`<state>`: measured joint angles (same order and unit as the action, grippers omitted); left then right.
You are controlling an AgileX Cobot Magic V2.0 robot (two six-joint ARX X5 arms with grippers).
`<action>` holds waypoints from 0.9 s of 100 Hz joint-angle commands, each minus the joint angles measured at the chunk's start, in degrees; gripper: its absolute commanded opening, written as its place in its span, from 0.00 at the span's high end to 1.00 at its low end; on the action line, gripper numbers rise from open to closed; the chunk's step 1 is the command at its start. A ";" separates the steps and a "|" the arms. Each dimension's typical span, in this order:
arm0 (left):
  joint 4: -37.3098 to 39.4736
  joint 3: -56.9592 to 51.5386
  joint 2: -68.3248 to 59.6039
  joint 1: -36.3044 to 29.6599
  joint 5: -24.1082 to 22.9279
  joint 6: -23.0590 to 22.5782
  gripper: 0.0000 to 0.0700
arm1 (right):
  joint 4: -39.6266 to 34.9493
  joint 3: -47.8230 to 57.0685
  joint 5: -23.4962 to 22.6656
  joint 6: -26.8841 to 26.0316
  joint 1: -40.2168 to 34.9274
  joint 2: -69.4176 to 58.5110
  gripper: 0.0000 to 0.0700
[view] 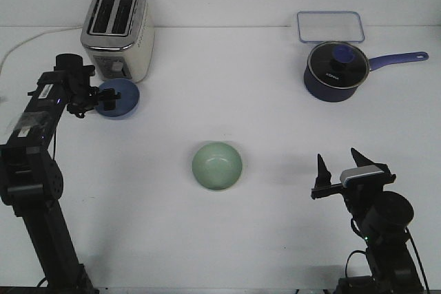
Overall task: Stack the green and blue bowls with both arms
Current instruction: 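Grasp the blue bowl's rim with the left gripper and lift it, then carry the blue bowl with the left gripper over the green bowl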
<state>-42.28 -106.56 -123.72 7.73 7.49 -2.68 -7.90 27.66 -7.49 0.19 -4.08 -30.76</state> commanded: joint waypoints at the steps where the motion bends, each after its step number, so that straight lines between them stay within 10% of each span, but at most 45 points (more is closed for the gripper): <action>1: -0.09 -1.60 -1.49 0.15 0.24 -0.70 0.84 | 0.63 0.02 0.07 -0.39 -0.11 -0.02 0.22; 6: -0.09 -1.60 -1.49 0.15 0.24 -0.70 1.00 | 0.63 0.02 0.07 -0.39 -0.11 -0.02 0.22; 90: -15.26 -3.52 10.45 -1.40 16.15 -0.17 0.99 | 0.66 0.02 0.09 -0.39 -0.09 -0.02 0.22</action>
<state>-56.23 -108.79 -115.18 7.20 22.28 -2.22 -7.90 27.66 -7.49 0.19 -4.08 -30.76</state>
